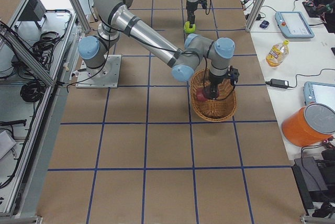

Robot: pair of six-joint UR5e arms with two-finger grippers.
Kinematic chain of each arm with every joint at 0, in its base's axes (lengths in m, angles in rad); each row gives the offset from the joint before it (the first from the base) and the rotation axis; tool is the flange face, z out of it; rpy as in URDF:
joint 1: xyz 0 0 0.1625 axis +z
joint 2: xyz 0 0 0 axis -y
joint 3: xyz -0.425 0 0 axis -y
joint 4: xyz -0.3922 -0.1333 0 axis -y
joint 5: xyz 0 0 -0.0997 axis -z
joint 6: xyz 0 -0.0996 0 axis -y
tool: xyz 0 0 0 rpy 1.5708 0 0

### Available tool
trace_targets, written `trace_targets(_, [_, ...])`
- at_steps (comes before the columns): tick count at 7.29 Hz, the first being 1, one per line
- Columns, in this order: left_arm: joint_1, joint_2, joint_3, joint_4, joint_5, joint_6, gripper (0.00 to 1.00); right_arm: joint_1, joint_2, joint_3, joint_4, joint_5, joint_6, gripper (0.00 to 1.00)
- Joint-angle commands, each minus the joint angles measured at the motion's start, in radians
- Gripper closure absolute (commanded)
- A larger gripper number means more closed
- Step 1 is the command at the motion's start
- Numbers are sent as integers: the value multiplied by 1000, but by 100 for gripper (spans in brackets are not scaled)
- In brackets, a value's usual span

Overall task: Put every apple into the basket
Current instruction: 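Carry dark red apple to basket with right gripper while left brings green apple, then release dark red apple into basket while left gripper releases green apple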

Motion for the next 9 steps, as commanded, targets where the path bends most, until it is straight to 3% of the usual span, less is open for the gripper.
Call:
trace_targets(1, [69,44,23,-46,-1,82,0,-24,53,0,-70,0,1,75])
trace_targets(2, [103,97,67,-122,-4,113,0,-30,65,0,-71,3,-13,1])
trace_targets(4, [178,194,226,-482,21,264,0,-33,66,0,-66,-1,-13,0])
trace_targets(6, [290,356,248,-746,48,445,0,-18,0,4,-22,9,2,0])
trace_targets(8, [326,424,201,-754,167,500,0,97,-110,4,122,28,27,0])
trace_targets(9, [331,447,158,-758,168,500,0,187,-141,4,161,37,110,0])
